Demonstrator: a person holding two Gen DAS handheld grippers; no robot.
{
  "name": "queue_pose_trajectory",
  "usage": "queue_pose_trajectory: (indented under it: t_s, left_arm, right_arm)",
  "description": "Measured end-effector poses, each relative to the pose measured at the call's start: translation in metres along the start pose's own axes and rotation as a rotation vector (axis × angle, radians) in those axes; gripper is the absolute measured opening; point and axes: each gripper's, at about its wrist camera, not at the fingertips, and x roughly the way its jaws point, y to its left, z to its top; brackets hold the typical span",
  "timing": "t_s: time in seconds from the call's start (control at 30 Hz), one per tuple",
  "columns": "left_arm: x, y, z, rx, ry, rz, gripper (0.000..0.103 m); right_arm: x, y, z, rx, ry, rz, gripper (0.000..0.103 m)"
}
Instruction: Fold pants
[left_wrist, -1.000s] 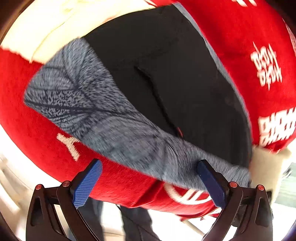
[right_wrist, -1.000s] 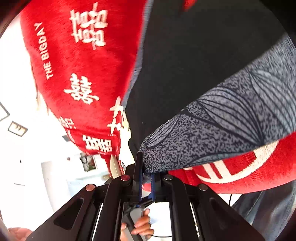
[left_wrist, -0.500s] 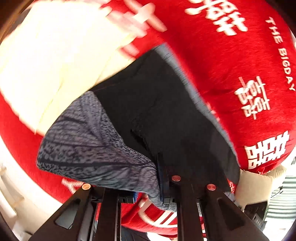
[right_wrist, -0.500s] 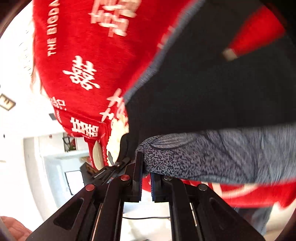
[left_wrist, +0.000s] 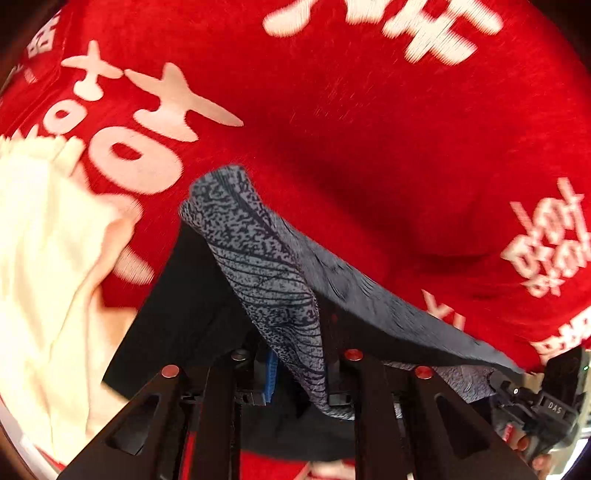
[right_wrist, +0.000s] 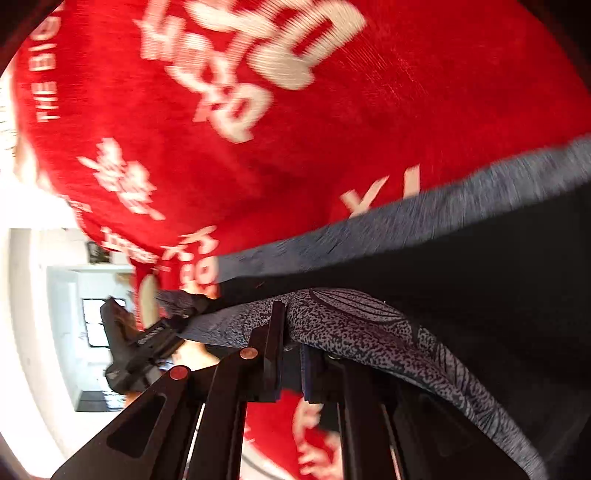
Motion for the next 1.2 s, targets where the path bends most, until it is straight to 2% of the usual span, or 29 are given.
queue_pose_trajectory:
  t_s: [0.1, 0.17, 0.23, 0.27, 0.33, 0.37, 0.4, 0.5, 0.6, 0.67, 0.7, 0.77, 0.8, 0.87, 0.97, 1.0, 1.2]
  left_arm:
    - [0.022, -0.002, 0.012, -0.015, 0.014, 0.03, 0.035]
    - [0.022, -0.002, 0.02, -0.024, 0.026, 0.042, 0.043]
    - [0.007, -0.003, 0.023, -0.004, -0.006, 0.109, 0.062]
    - [-0.003, -0.004, 0.024, 0.011, -0.036, 0.145, 0.067]
    - [-0.028, -0.004, 0.025, 0.066, -0.103, 0.216, 0.07]
    - [-0.034, -0.005, 0.022, 0.099, -0.112, 0.243, 0.07]
    - [-0.039, -0.01, 0.018, 0.14, -0.113, 0.276, 0.07]
    - [-0.027, -0.03, -0.004, 0.284, -0.066, 0.315, 0.07]
    - [0.014, -0.044, -0.026, 0.383, 0.001, 0.379, 0.07]
    - [0.046, -0.058, -0.033, 0.391, 0.019, 0.442, 0.075]
    - [0.049, -0.061, -0.035, 0.395, -0.022, 0.474, 0.082]
    - [0.046, -0.066, -0.037, 0.404, -0.021, 0.503, 0.082]
    - [0.042, -0.07, -0.038, 0.406, 0.0, 0.488, 0.082]
    - [0.03, -0.078, -0.046, 0.424, 0.011, 0.453, 0.082]
    - [0.013, -0.106, -0.073, 0.539, -0.003, 0.486, 0.082]
    - [0.01, -0.115, -0.084, 0.57, 0.0, 0.475, 0.082]
    - [-0.004, -0.167, -0.138, 0.683, 0.048, 0.358, 0.082]
  right_arm:
    - [0.026, -0.014, 0.024, -0.014, 0.038, -0.071, 0.011]
    - [0.038, -0.021, 0.034, -0.023, 0.062, -0.109, 0.011]
    - [0.042, -0.022, 0.038, -0.034, 0.081, -0.129, 0.012]
    - [0.042, -0.019, 0.04, -0.04, 0.093, -0.134, 0.016]
    - [0.034, -0.012, 0.044, -0.062, 0.105, -0.15, 0.031]
    - [0.028, -0.01, 0.044, -0.078, 0.094, -0.159, 0.048]
    - [0.017, -0.004, 0.043, -0.102, 0.068, -0.178, 0.06]
    - [-0.014, 0.013, 0.029, -0.172, 0.012, -0.238, 0.061]
    - [-0.024, 0.018, 0.003, -0.235, 0.041, -0.29, 0.061]
    - [-0.018, 0.011, -0.008, -0.258, 0.077, -0.351, 0.061]
    - [-0.011, 0.002, -0.012, -0.266, 0.098, -0.405, 0.06]
    - [0.0, -0.02, -0.017, -0.269, 0.132, -0.52, 0.052]
    - [-0.01, -0.034, -0.018, -0.267, 0.121, -0.509, 0.052]
    - [-0.029, -0.031, -0.021, -0.264, 0.073, -0.454, 0.053]
    - [-0.065, -0.03, -0.035, -0.254, -0.002, -0.425, 0.06]
    - [-0.076, -0.031, -0.041, -0.246, -0.022, -0.419, 0.061]
    - [-0.133, -0.046, -0.107, -0.139, -0.11, -0.499, 0.063]
